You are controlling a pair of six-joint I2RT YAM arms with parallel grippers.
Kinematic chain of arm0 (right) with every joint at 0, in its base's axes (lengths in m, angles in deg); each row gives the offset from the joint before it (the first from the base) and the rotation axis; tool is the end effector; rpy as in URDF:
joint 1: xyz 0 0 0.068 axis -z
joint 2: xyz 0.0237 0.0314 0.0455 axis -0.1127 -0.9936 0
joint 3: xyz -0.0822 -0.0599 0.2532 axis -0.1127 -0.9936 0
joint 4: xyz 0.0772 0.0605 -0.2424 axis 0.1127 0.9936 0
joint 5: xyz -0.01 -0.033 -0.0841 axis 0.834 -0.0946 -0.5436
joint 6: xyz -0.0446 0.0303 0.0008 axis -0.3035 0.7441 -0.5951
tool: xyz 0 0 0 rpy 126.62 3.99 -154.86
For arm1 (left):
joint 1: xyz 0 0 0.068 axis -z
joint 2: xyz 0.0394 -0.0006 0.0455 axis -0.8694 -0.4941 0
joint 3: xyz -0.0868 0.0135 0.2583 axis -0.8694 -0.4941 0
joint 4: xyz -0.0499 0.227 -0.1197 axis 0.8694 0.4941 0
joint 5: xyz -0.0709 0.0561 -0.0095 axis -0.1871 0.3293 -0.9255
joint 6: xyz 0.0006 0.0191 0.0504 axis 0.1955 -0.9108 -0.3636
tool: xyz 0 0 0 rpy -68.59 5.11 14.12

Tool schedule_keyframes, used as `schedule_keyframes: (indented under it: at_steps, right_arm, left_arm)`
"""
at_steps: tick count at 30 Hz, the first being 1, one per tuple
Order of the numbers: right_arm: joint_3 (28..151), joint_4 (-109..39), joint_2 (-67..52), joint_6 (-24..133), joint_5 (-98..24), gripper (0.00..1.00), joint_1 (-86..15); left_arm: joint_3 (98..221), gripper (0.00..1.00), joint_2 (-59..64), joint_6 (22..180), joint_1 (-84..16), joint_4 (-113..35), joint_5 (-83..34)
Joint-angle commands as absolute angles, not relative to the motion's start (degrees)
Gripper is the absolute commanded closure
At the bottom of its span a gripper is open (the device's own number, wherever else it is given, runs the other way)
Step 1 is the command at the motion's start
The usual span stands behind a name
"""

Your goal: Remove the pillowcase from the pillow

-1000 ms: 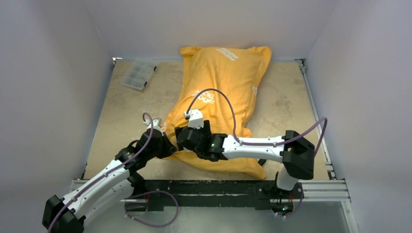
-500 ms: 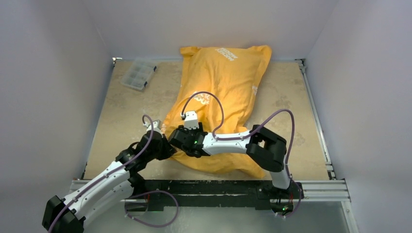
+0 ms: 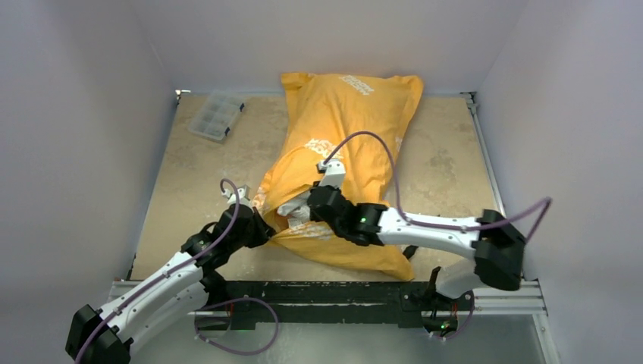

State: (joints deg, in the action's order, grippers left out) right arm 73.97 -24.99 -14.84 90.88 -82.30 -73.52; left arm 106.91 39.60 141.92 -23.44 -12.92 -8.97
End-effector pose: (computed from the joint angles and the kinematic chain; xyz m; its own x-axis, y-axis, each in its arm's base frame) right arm 0.1510 0.3009 0.2490 -0.5526 0.0925 -0.8283 -0.2294 0.9386 0.2578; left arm 0.1183 -0.0833 0.1808 -0.7437 -0.4315 -0.5106 -0.1194 0.8373 -0.5335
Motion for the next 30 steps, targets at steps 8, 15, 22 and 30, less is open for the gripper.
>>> schedule_keyframes:
  at_steps: [8, 15, 22, 30]
  right_arm:
    - [61.66, -52.15, 11.48, 79.74, -62.07, 1.00, -68.55]
    - [59.00, -53.39, 11.96, 77.59, -55.59, 1.00, -67.73]
    - [56.04, -56.47, 11.86, 76.01, -47.64, 1.00, -67.73]
    - [55.56, -63.22, 19.91, 73.55, -40.50, 1.00, -67.50]
  left_arm:
    - [113.84, 1.00, 36.69, 139.11, -23.35, -12.00, -3.98]
    - [126.56, 1.00, 36.83, 135.67, -23.37, -7.35, 3.68]
    - [135.49, 1.00, 31.88, 132.11, -23.39, -6.74, 12.26]
    - [128.48, 1.00, 21.33, 133.04, -23.46, -15.10, 9.47]
